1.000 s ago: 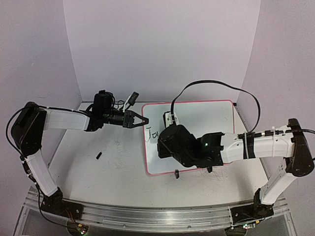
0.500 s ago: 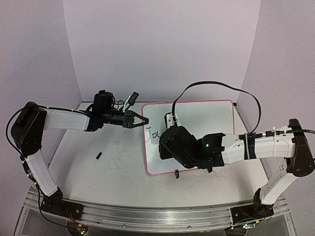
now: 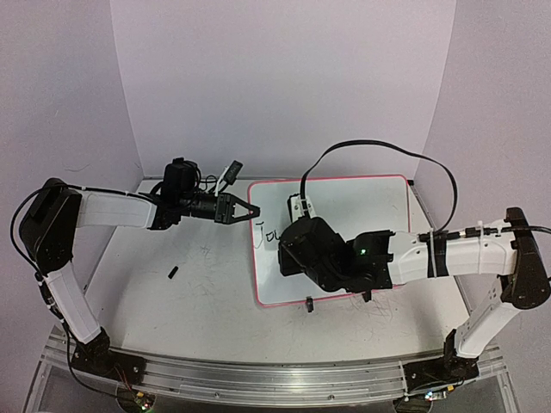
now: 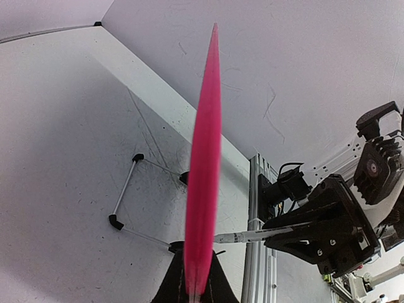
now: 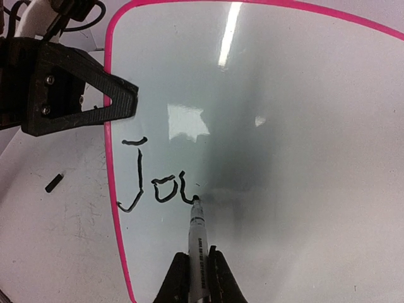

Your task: Write a sentence on the whiteboard

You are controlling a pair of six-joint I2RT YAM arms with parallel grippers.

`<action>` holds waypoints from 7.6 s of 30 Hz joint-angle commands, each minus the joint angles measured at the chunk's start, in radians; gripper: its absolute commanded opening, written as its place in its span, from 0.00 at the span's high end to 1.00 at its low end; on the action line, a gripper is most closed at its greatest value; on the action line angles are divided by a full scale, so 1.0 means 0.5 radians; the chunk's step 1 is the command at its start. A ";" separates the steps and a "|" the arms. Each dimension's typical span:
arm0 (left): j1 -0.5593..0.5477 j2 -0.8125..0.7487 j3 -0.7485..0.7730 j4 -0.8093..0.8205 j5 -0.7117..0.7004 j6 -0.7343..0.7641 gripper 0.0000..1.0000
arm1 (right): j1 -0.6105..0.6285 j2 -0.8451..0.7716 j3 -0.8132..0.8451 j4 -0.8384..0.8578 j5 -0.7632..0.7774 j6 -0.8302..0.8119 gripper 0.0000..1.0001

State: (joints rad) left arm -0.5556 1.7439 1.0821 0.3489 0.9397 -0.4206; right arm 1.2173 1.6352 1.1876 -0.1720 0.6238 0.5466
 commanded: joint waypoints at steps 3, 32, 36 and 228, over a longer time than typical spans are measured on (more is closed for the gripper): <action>0.004 -0.027 -0.001 -0.037 -0.019 -0.057 1.00 | -0.077 -0.020 0.078 0.053 0.094 -0.052 1.00; 0.004 -0.017 0.003 -0.037 -0.008 -0.061 1.00 | -0.084 -0.019 0.080 0.092 0.068 -0.087 1.00; 0.003 -0.016 0.006 -0.038 -0.007 -0.061 1.00 | -0.084 -0.033 0.069 0.091 0.055 -0.093 1.00; 0.004 -0.024 0.005 -0.044 0.003 -0.048 1.00 | -0.096 -0.189 -0.114 0.166 -0.065 0.015 1.00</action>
State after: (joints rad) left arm -0.5556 1.7439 1.0821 0.3487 0.9474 -0.4179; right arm 1.1683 1.5230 1.1049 -0.1289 0.5851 0.5780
